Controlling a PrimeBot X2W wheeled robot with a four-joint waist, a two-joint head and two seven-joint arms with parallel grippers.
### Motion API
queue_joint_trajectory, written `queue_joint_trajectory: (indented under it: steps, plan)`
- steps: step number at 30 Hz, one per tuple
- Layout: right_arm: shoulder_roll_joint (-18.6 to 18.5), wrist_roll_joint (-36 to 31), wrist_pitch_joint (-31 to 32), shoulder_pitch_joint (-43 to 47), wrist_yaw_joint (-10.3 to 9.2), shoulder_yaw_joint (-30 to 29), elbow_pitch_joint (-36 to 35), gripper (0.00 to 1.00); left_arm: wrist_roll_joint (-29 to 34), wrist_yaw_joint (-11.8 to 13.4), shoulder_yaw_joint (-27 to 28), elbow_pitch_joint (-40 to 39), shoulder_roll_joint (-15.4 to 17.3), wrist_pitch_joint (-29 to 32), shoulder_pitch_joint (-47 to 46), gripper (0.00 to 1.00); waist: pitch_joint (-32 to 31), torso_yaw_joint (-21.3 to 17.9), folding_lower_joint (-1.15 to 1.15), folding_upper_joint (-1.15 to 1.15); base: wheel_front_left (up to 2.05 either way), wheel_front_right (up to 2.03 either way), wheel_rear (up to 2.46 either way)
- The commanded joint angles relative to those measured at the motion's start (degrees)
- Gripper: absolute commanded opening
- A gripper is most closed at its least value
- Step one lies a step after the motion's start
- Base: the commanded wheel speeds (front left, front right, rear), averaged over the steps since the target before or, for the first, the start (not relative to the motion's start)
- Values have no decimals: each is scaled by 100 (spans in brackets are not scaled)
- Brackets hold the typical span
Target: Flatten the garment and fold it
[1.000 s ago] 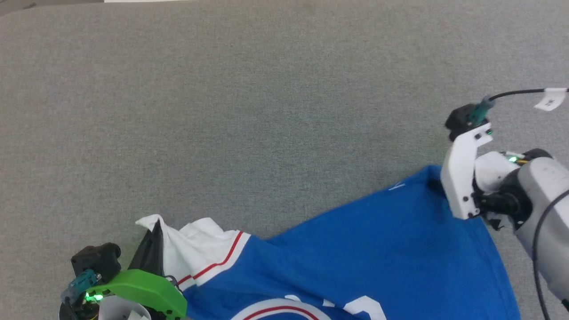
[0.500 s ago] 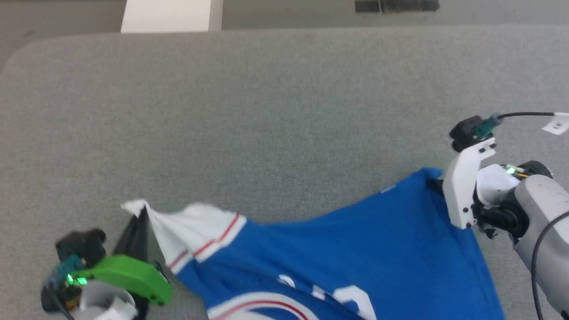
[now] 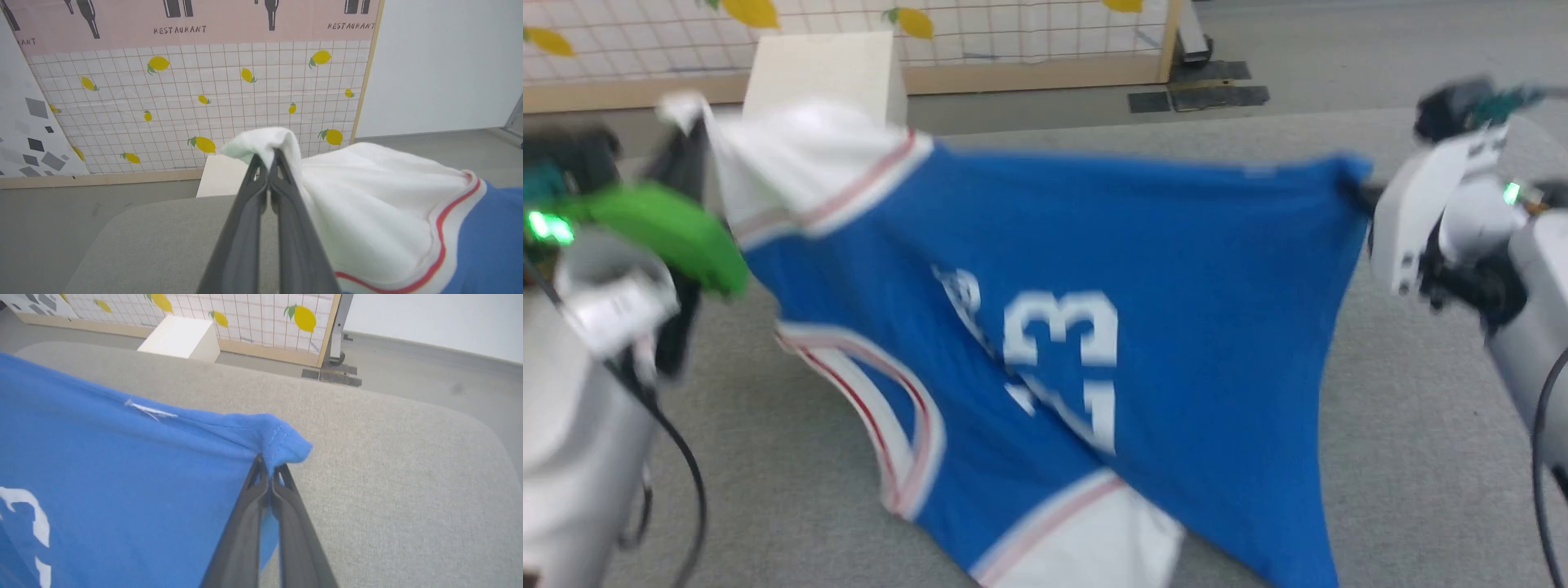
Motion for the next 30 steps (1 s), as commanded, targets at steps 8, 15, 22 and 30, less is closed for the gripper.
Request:
queue_joint_trajectory:
  steps: [8,15,22,30]
  plan:
    - [213,-740,-1280,-1724,-12,-852,381,0,423,-342,10,1401,-107,-256,-2606,0,802,-250,0,69,0,0,0]
    - [372,-1364,-2098,-3287,-12,-1417,640,0,796,-450,12,2125,-122,-587,-4633,0,1692,-312,0,69,0,0,0]
    - [535,-1657,-2522,-4418,-12,-1646,801,0,954,-517,22,2585,-149,-764,-5968,0,2603,-328,0,69,0,0,0]
    - [874,-1530,-3022,-4840,-12,-1361,1485,0,817,-664,54,3534,-363,-1313,-6194,0,3425,-295,0,69,0,0,0]
